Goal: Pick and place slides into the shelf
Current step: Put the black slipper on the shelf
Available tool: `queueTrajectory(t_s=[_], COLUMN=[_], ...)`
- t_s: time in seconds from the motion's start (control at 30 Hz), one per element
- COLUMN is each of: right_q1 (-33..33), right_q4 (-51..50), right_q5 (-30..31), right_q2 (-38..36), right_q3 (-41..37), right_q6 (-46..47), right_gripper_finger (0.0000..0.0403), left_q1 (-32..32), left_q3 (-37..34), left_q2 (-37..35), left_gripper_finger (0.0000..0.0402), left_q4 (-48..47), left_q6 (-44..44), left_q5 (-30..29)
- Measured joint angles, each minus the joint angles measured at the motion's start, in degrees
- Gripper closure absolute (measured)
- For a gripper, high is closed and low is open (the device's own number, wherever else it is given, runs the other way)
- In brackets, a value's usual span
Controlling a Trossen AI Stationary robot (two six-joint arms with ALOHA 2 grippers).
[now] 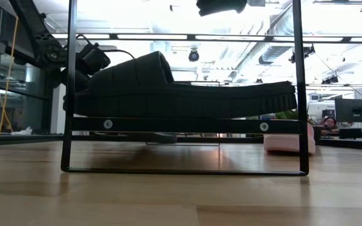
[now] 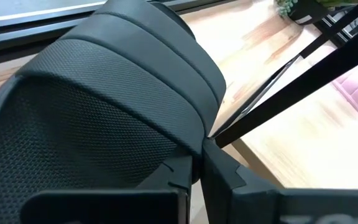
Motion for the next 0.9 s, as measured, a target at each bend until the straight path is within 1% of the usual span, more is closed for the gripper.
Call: queueTrajectory(t_s=[0.13, 0.23, 0.43, 0.5, 0.7, 0.77, 0.9], right_q1=[0.01, 0.02, -0.01, -0.02, -0.04, -0.07, 0.11], right_q4=[0.79, 2.45, 4.31, 4.81, 7.78, 7.8, 7.76], right_q5=[-2.58, -2.65, -2.6, -0.97, 7.62, 8.58, 8.53], right_q2=[0.0, 0.0, 0.0, 0.0, -0.28, -0.86, -2.4], right_q3=[0.0, 0.0, 0.0, 0.0, 0.0, 0.0, 0.01], right_q6=[-1.35, -1.49, -2.26, -2.54, -2.58, -2.58, -2.56], right_gripper_finger=[0.026, 0.026, 0.026, 0.026, 0.026, 0.026, 0.026], left_q1=[0.0, 0.01, 0.01, 0.01, 0.01, 0.01, 0.01], left_q3=[0.0, 0.0, 0.0, 0.0, 0.0, 0.0, 0.0], left_q2=[-0.1, -1.19, -6.21, -8.34, -15.95, -18.61, -23.74], left_gripper_finger=[0.0397, 0.0394, 0.0398, 0.0397, 0.0398, 0.0398, 0.0395], left_q4=[-0.03, -0.2, -2.1, -3.55, -9.63, -11.68, -15.94], left_q6=[0.98, 0.99, 2.2, 2.42, 4.4, 4.49, 5.92], left_q5=[0.35, 1.32, 2.85, 2.88, 1.64, 0.61, -1.88])
